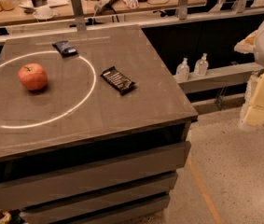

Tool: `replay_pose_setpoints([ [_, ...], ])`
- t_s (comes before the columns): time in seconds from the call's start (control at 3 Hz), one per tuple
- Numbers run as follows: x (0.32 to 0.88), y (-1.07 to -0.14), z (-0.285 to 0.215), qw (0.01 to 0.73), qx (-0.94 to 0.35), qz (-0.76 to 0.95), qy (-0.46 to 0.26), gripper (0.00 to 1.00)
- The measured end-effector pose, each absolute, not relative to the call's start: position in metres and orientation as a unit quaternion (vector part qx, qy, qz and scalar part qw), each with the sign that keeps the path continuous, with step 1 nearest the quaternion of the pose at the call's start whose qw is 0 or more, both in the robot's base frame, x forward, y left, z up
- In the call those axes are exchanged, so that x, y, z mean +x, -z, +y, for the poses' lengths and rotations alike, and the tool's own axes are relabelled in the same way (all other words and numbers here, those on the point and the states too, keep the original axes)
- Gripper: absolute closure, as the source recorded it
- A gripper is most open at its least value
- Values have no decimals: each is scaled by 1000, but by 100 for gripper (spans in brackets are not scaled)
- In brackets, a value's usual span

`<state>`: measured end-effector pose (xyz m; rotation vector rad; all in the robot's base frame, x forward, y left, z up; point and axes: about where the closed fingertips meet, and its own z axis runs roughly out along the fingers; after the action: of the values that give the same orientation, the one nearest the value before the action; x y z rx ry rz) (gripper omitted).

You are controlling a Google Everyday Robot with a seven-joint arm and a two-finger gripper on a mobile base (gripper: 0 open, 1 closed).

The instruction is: Move rxbar chocolate near apple

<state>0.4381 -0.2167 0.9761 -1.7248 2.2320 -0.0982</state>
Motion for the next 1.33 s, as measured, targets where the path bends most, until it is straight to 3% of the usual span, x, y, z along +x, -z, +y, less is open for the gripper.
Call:
replay_pose_setpoints([
  [0.67,442,-981,-210,182,-592,785,16,0],
  [1.0,459,-984,-193,240,-555,796,-44,0],
  [1.33,474,-981,-146,294,-516,797,-111,0],
])
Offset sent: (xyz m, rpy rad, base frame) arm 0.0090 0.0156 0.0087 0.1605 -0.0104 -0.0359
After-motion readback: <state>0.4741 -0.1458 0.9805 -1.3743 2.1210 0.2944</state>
